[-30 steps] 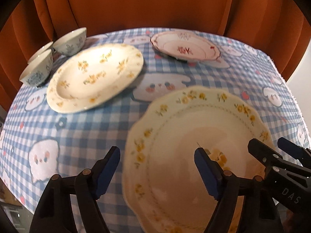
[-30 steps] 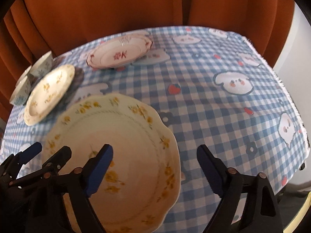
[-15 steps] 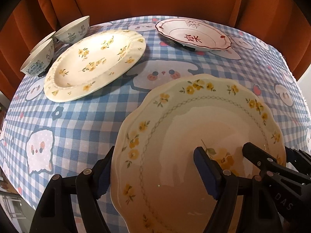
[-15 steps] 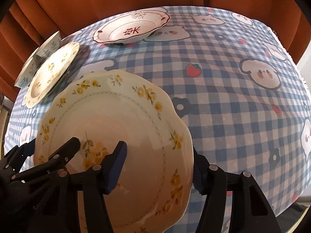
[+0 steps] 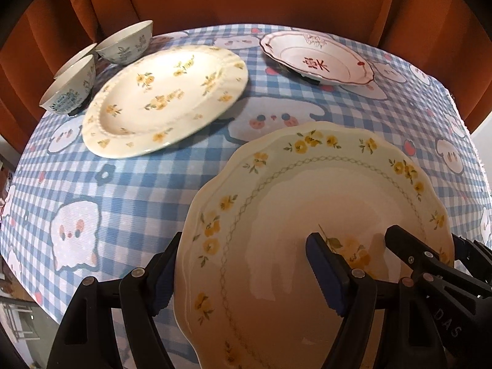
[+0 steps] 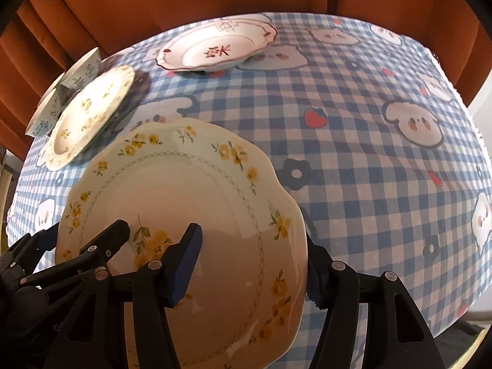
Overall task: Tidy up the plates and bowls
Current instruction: 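Carry the held deep plate with the right tool toward the flat yellow-floral plate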
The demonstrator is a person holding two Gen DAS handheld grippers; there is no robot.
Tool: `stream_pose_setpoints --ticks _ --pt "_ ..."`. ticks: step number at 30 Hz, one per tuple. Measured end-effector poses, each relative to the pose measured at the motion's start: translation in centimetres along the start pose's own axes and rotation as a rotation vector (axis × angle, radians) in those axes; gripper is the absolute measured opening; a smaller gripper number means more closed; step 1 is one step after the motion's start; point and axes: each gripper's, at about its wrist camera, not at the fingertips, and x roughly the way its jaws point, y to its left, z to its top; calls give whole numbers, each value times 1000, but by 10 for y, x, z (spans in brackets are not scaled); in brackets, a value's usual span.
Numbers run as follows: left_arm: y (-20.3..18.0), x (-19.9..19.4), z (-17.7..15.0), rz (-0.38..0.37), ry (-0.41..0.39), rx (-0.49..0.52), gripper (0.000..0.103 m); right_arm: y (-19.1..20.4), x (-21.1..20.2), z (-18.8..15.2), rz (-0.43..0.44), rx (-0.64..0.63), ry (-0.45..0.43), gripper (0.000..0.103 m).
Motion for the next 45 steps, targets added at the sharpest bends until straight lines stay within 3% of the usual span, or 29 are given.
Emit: stream_pose_setpoints --ticks 10,25,45 --pt "49 -10 -1 -30 -18 -3 77 39 -10 -3 -6 6 -24 64" --pt "162 -20 5 -83 -30 57 77 153 -14 -12 -50 65 -41 64" --pt "290 -3 11 -74 -3 57 77 285 22 -15 -46 86 -5 64"
